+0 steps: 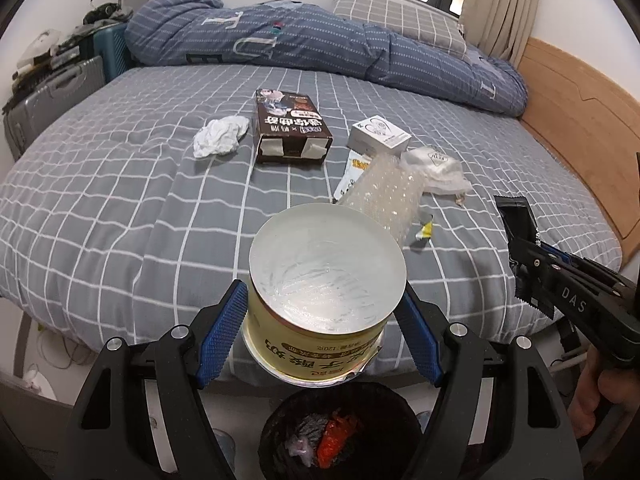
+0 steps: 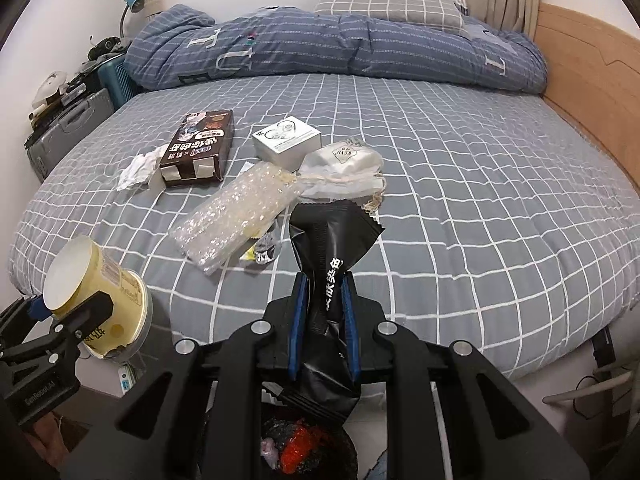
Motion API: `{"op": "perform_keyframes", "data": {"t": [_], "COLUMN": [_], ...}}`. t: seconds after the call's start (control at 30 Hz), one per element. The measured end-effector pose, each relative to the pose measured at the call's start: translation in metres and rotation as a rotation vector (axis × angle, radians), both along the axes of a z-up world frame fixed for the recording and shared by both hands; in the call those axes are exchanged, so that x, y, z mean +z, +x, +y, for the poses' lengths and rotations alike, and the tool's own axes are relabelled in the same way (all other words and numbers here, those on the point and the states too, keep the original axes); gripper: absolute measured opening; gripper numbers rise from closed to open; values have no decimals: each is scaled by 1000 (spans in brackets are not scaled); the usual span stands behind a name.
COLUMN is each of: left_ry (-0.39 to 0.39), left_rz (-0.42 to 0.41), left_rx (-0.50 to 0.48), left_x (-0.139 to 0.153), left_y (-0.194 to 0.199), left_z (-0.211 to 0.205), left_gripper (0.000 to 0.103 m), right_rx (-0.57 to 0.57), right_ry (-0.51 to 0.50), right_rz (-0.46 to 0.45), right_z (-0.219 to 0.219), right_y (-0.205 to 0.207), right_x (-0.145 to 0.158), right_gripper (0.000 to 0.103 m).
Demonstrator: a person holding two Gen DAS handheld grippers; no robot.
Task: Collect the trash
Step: 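Carry the yellow can and black sachet over the wastebasket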
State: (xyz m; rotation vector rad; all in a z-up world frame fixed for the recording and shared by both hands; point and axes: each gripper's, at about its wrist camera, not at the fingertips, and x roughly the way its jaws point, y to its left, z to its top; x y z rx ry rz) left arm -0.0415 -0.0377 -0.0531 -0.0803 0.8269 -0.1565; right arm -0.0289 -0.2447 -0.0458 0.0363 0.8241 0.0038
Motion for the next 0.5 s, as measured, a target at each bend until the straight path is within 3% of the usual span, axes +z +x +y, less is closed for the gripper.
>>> {"op": "perform_keyframes", "data": {"t": [0.5], "left_ry": [16], "left_rz": [30], "left_rx": [-1], "left_x": [-13], "left_y": [-38], "left_z": [-2], "left_gripper": [72], "right_rx": [0], "right_ry": [2], "right_rz": [8], "right_z": [0], "right_y": [-41], "right_x": [-5], "right_gripper": [17]}}
